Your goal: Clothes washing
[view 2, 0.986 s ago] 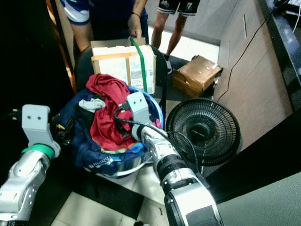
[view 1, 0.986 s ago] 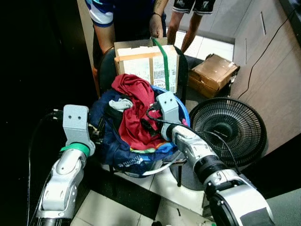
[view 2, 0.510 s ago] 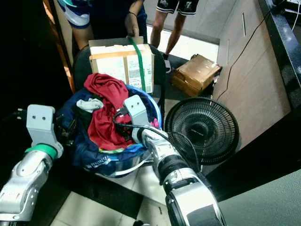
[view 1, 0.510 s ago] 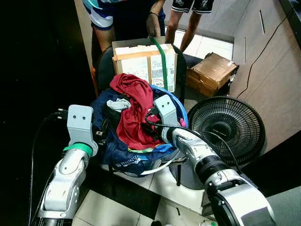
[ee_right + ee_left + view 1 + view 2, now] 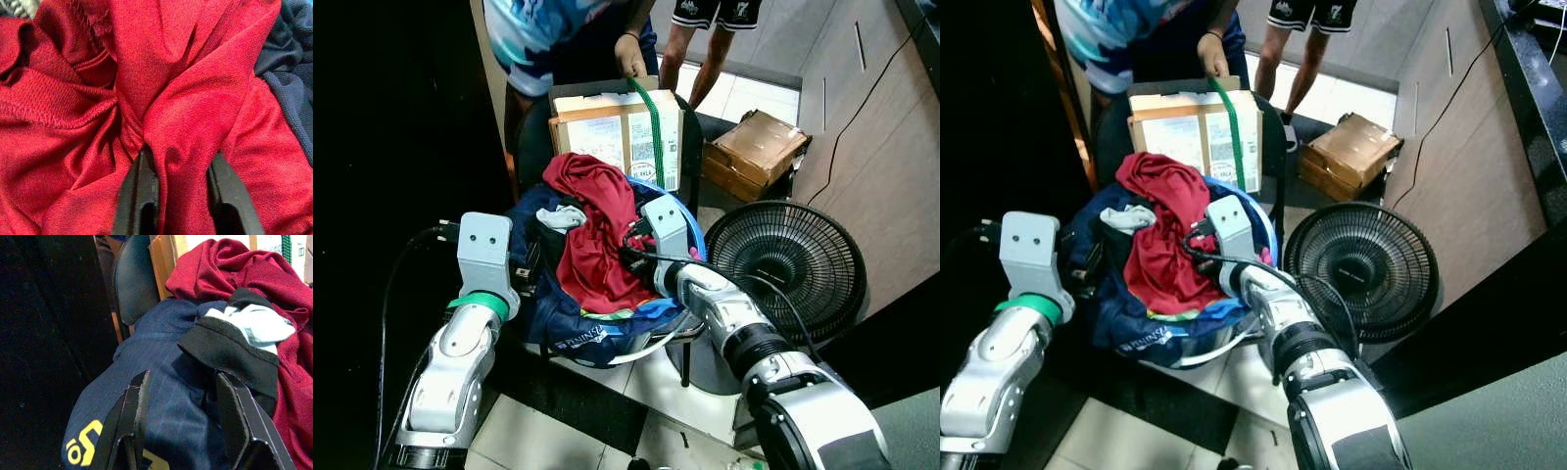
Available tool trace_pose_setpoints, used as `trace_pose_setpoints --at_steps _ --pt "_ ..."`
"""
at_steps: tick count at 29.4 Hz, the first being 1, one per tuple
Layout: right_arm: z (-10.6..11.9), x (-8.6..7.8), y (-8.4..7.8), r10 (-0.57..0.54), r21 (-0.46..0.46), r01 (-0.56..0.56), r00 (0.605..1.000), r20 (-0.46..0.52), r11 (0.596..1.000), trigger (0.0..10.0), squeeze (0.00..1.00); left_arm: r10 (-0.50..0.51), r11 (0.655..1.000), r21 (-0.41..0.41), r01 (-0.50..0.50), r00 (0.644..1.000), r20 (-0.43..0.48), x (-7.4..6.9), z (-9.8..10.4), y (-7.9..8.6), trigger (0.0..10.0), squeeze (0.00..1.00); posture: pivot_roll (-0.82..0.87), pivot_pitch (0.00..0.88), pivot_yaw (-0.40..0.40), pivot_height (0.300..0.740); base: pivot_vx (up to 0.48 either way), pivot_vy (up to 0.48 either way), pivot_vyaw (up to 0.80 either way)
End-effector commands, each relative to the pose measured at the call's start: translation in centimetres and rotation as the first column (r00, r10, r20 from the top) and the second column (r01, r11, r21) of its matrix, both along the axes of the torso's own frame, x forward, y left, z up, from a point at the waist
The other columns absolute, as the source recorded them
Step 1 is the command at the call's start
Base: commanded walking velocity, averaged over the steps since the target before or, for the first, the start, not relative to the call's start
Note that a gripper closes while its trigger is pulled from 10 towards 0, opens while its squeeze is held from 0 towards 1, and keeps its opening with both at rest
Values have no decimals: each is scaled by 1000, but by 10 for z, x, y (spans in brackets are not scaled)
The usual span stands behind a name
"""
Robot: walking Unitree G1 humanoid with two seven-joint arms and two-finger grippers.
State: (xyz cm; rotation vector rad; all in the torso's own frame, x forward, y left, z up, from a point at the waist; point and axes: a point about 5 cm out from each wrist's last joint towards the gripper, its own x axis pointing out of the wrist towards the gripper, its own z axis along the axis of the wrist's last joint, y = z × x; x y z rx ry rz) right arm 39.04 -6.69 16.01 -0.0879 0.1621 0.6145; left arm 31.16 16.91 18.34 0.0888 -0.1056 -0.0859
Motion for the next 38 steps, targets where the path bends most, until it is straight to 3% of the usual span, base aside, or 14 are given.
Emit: trace_pose_setpoints --at_steps 1,12,17,19,23,25,26,28,29,31,32,34,35,38 --pt "-3 0 -5 -14 17 14 1000 -13 1000 0 0 -2 1000 1 2 1000 -16 0 -5 -2 10000 0 11 139 -15 740 0 0 0" --pt "-4 -12 -24 -77 155 71 997 31 985 0 0 8 1000 -10 -7 1000 15 4 -2 -8 10000 0 13 101 -34 740 0 0 0" --pt "24 -14 -38 -162 302 114 977 141 947 0 0 14 999 -34 -13 1000 27 6 -1 -9 10000 0 12 75 -31 740 0 0 0" --pt "47 -15 -49 -245 393 145 945 217 908 0 0 14 999 -50 -12 999 38 7 1 -10 10000 0 12 70 -32 740 0 0 0" --pt "59 -16 -56 -285 437 156 926 248 886 0 0 13 998 -58 -10 999 47 8 2 -11 10000 0 14 66 -32 740 0 0 0" --pt "89 -20 -73 -371 532 153 868 331 833 0 0 20 995 -98 -14 998 62 9 4 -12 10000 0 14 55 -29 740 0 0 0" --pt "89 -20 -73 -371 532 153 868 331 833 0 0 20 995 -98 -14 998 62 9 4 -12 10000 0 14 55 -29 740 0 0 0" --pt "120 -22 -97 -467 604 156 789 400 781 0 0 33 991 -131 -24 997 73 10 7 -10 10000 0 16 48 -30 740 0 0 0" --pt "120 -22 -97 -467 604 156 789 400 781 0 0 33 991 -131 -24 997 73 10 7 -10 10000 0 16 48 -30 740 0 0 0" --pt "140 -24 -122 -556 644 191 712 429 741 0 0 48 988 -147 -36 996 80 12 9 -8 10000 0 15 45 -29 740 0 0 0" --pt "140 -24 -122 -556 644 191 712 429 741 0 0 48 988 -147 -36 996 80 12 9 -8 10000 0 15 45 -29 740 0 0 0" --pt "155 -28 -153 -641 661 251 623 449 707 0 0 63 986 -161 -49 994 84 13 10 -6 10000 0 17 39 -28 740 0 0 0" --pt "155 -28 -153 -641 661 251 623 449 707 0 0 63 986 -161 -49 994 84 13 10 -6 10000 0 17 39 -28 740 0 0 0" --pt "183 -41 -230 -812 717 403 414 412 569 0 0 94 979 -190 -76 992 84 14 11 -1 10000 0 21 37 -25 740 0 0 0"
